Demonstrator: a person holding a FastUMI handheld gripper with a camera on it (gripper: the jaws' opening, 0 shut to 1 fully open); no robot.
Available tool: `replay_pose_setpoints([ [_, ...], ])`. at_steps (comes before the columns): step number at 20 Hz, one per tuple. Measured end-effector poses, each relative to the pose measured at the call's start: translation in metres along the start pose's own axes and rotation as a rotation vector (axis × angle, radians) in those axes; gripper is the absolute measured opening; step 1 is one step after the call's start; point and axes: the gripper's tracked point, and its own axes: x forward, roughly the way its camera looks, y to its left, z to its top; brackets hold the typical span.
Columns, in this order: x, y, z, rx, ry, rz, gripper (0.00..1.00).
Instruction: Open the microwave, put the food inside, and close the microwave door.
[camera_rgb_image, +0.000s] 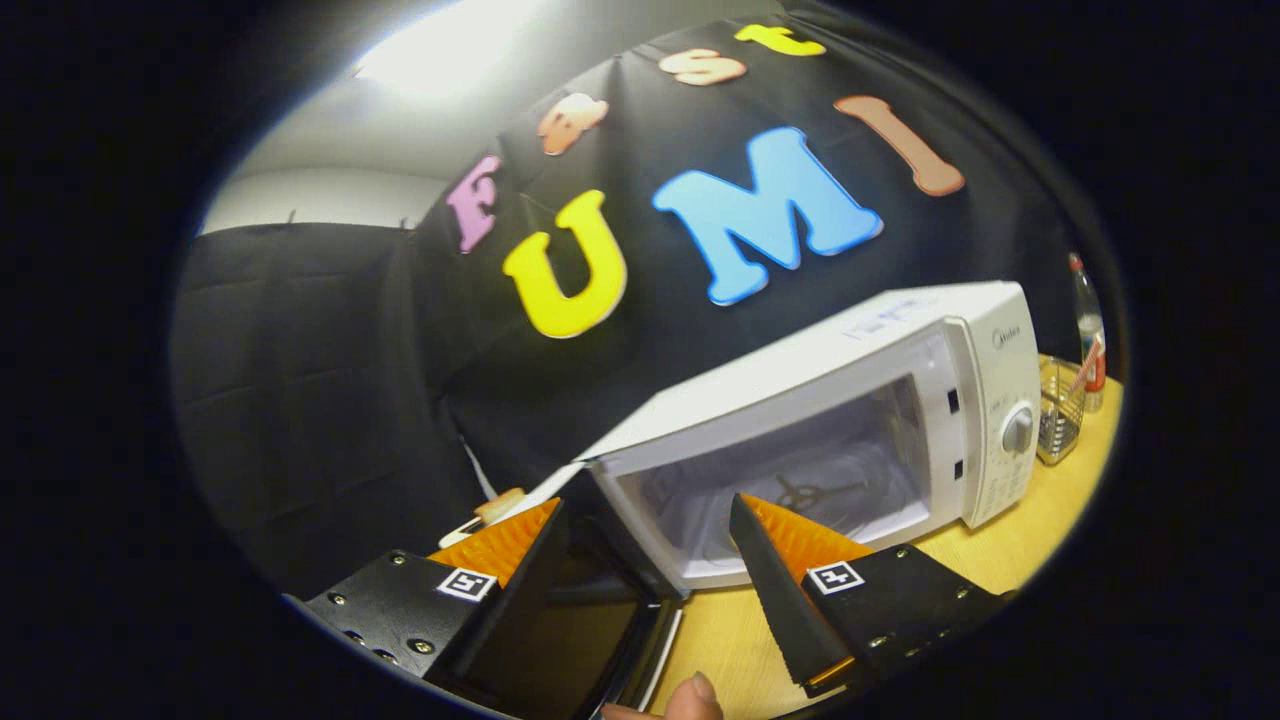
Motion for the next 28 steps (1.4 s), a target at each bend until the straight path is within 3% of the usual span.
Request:
replay_pose_setpoints([
  [4, -0.057, 0.079, 0.007, -0.152, -0.01, 0.163, 0.97],
  [7, -0.087, 0.121, 0.012, -0.265, -0.055, 0.232, 0.97],
  [16, -0.127, 0.225, -0.045, -0.334, -0.016, 0.436, 0.97],
  [20, -0.123, 0.238, -0.082, -0.386, 0.021, 0.428, 0.98],
  [25, -0.123, 0.213, -0.125, -0.453, 0.049, 0.358, 0.98],
  [27, -0.128, 0.194, -0.138, -0.39, 0.067, 0.335, 0.82],
  [28, -0.129, 0.179, -0.138, -0.351, 0.063, 0.298, 0.63],
])
